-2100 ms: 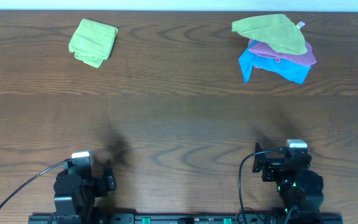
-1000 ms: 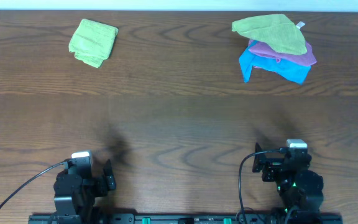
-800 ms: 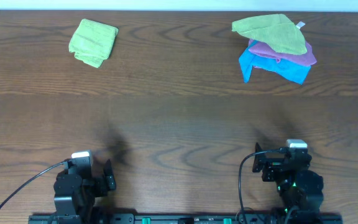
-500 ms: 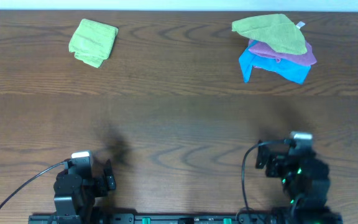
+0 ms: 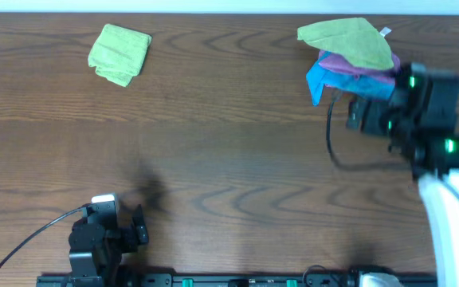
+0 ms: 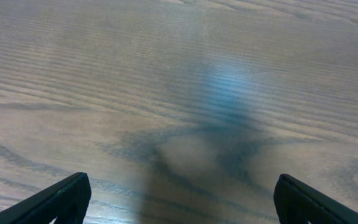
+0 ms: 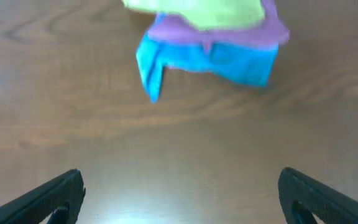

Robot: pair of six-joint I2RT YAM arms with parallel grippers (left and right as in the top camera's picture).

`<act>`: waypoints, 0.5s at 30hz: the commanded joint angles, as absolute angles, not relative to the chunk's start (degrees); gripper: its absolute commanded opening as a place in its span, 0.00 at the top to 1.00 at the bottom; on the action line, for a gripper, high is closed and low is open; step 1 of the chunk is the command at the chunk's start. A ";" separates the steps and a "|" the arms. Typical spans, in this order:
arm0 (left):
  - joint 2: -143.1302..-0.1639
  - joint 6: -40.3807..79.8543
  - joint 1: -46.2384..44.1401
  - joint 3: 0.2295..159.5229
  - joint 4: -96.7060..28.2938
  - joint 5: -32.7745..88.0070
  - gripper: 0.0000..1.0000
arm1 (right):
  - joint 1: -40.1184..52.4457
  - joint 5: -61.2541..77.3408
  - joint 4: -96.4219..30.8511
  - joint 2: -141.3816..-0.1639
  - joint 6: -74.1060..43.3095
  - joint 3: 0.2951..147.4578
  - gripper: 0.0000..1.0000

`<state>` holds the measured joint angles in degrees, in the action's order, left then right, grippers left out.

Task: Fold the cloth
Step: 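Grasp the lime-green cloth on top of the pile with the right gripper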

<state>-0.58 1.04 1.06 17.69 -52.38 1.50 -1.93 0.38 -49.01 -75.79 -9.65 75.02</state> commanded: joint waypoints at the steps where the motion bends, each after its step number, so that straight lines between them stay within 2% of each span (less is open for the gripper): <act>1: -0.25 -0.23 1.04 16.86 -55.66 0.89 0.05 | -2.74 -0.01 -49.71 -82.98 -10.22 82.08 0.01; 7: -0.25 -0.23 1.04 16.86 -55.66 0.89 0.05 | -4.34 -0.16 -46.70 -93.89 -9.39 89.84 0.01; 15: -0.25 -0.23 1.04 16.86 -55.66 0.91 0.05 | -4.69 -1.50 -30.22 -100.75 -7.42 90.37 0.01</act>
<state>-0.58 1.02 1.06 17.72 -52.42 1.50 -4.27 -0.05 -31.18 -99.83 -8.38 89.17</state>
